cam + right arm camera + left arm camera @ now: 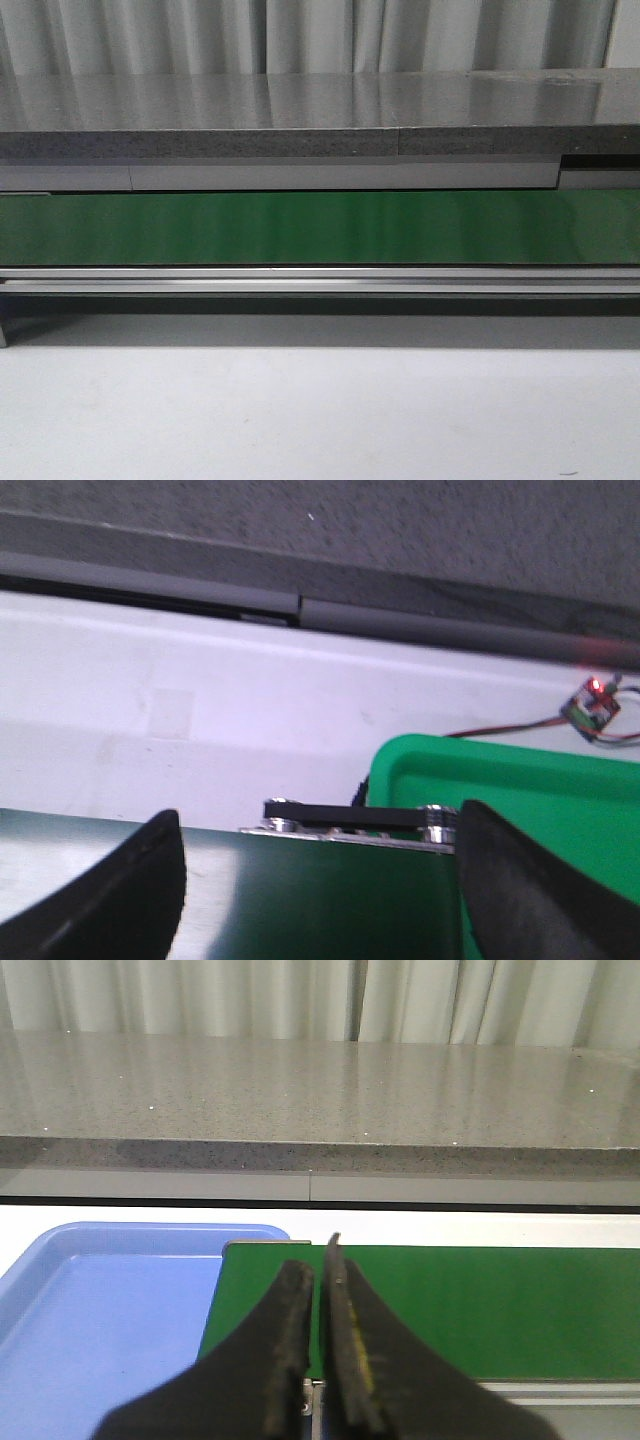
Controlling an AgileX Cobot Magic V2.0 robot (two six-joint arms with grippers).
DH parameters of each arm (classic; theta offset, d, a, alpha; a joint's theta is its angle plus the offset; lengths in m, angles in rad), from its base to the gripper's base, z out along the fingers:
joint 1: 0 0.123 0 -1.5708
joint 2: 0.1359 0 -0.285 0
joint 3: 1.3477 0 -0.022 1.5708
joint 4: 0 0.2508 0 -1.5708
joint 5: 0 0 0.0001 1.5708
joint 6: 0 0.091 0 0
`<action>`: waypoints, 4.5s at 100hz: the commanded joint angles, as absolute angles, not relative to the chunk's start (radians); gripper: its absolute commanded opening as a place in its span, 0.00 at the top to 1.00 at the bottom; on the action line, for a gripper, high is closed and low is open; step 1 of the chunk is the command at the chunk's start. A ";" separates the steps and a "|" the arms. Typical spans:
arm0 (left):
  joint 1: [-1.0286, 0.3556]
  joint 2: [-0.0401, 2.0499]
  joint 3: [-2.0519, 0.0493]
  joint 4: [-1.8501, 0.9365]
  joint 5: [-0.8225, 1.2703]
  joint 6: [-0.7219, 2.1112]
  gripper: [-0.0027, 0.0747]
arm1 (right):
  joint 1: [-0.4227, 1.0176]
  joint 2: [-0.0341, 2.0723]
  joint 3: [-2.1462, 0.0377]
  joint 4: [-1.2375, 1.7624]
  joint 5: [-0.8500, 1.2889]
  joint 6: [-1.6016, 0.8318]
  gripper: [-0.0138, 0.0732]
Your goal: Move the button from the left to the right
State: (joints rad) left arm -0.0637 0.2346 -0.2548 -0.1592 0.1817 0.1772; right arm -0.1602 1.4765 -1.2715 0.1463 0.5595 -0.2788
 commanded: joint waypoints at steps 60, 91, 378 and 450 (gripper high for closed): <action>-0.073 0.243 -0.281 -0.170 0.098 0.174 0.96 | 0.029 0.732 -0.588 0.154 0.085 -0.289 0.24; -0.073 0.243 -0.281 -0.170 0.098 0.174 0.96 | 0.029 0.415 -0.406 0.154 0.148 -0.289 0.37; -0.073 0.243 -0.281 -0.170 0.098 0.174 0.96 | 0.060 -0.021 0.030 -0.089 0.005 0.029 0.92; -0.073 0.243 -0.281 -0.170 0.098 0.174 0.96 | 0.060 -0.021 0.030 -0.089 0.005 0.029 0.92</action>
State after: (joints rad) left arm -0.0637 0.2346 -0.2548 -0.1592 0.1817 0.1772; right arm 0.0615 -0.0090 0.0290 -0.0868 0.0918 0.0266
